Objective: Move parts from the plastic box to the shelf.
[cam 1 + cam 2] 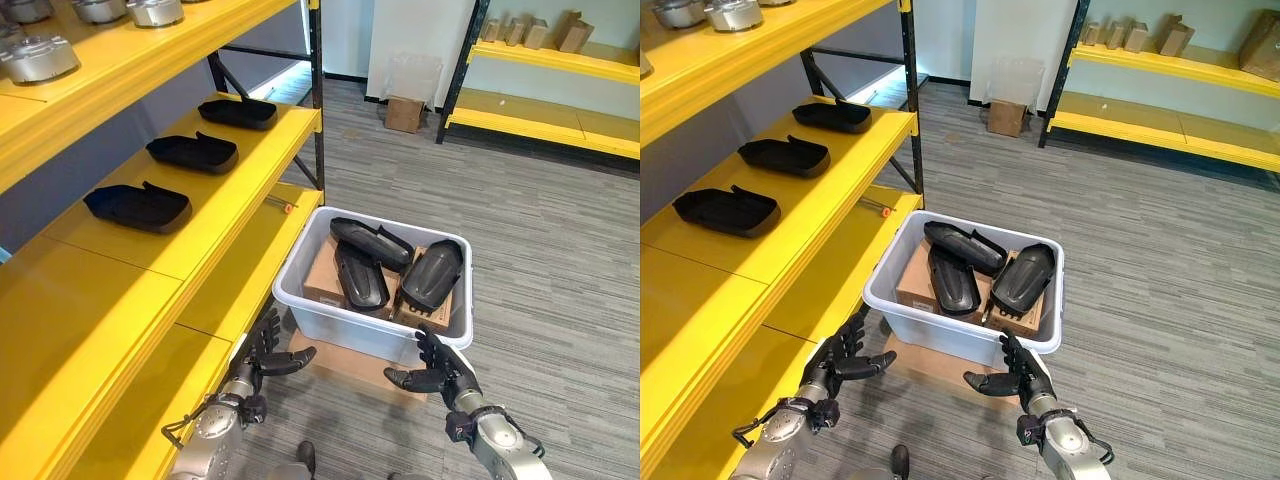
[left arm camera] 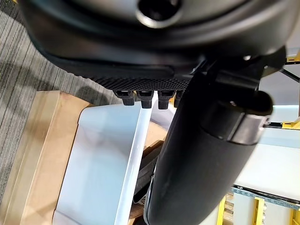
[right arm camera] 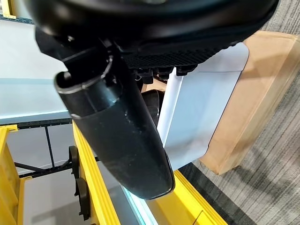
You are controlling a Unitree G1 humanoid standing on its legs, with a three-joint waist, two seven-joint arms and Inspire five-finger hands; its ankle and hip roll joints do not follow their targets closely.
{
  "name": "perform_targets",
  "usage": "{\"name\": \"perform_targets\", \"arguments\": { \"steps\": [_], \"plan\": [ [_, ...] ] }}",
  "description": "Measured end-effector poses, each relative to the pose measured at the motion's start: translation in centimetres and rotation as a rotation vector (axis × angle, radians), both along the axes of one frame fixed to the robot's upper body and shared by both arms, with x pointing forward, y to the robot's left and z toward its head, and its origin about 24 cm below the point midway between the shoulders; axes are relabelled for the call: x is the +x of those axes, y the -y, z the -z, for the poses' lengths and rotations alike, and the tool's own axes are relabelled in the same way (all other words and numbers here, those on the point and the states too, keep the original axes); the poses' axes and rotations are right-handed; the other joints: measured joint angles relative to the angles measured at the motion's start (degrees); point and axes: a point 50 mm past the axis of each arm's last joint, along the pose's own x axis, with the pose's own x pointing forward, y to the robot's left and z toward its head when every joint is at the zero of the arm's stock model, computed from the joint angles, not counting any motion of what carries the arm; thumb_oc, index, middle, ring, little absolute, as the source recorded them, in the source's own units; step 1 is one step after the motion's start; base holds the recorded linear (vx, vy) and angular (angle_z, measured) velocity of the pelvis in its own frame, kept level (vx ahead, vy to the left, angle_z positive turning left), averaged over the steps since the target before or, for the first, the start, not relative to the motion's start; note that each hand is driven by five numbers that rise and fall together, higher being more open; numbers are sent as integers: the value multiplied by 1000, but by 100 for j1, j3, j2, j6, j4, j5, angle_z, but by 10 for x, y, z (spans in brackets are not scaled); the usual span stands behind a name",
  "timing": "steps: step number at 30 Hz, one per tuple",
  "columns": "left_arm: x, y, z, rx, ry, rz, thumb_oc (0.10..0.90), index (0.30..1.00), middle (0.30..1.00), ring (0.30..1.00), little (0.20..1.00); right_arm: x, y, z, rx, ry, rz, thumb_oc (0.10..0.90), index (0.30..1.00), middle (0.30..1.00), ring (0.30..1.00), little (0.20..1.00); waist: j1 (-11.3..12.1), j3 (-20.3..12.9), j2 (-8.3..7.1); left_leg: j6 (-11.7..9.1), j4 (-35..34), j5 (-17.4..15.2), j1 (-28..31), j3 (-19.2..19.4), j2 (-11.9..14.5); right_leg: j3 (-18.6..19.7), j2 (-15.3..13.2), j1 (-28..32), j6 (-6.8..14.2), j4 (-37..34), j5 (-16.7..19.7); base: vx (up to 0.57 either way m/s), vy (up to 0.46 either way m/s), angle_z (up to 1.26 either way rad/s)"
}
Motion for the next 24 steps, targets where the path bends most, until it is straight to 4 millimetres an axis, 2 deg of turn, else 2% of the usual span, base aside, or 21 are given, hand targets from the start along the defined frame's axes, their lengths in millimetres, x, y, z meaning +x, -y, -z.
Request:
{"name": "perform_targets", "arguments": {
  "steps": [4,8,9,15,19,24],
  "plan": [
    [-6,-1,4,-2,-20,-6,900,1000,1000,1000,1000,0,2,-1,-18,3,-5,900,1000,1000,1000,1000,-24,-68,79,-31,-92,75,14,42,2,0,6,6,30,-112,62,40,-16,-2],
    [-8,-1,6,-4,-27,-7,900,1000,1000,1000,1000,2,5,-6,-34,22,-11,900,1000,1000,1000,1000,-15,-74,85,-29,-173,110,36,80,35,3,60,72,31,-274,161,45,-32,-5],
    [-9,-2,5,-3,-26,-11,900,1000,1000,1000,1000,9,9,-20,-72,86,-27,900,1000,1000,1000,1000,-21,-76,82,-34,-214,115,62,86,65,3,96,128,33,-397,206,59,-56,-3],
    [-15,-1,8,-12,-37,-8,900,1000,1000,1000,1000,30,29,-71,-161,298,-9,900,1000,1000,1000,1000,-74,-92,41,-67,-292,148,46,73,112,-22,166,177,-5,-608,305,35,-25,0],
    [-23,-2,12,-15,-62,10,900,1000,1000,1000,1000,55,48,-113,-305,461,1,900,1000,1000,1000,1000,-137,-96,0,-81,-292,160,-45,35,123,-46,191,137,-4,-685,346,18,-13,3],
    [-27,-3,13,-20,-72,25,900,1000,1000,1000,1000,75,53,-145,-395,561,-38,900,1000,1000,1000,1000,-105,-91,8,-92,-269,196,-228,-25,131,-116,217,28,-11,-718,364,-17,-26,6]
  ]
}}
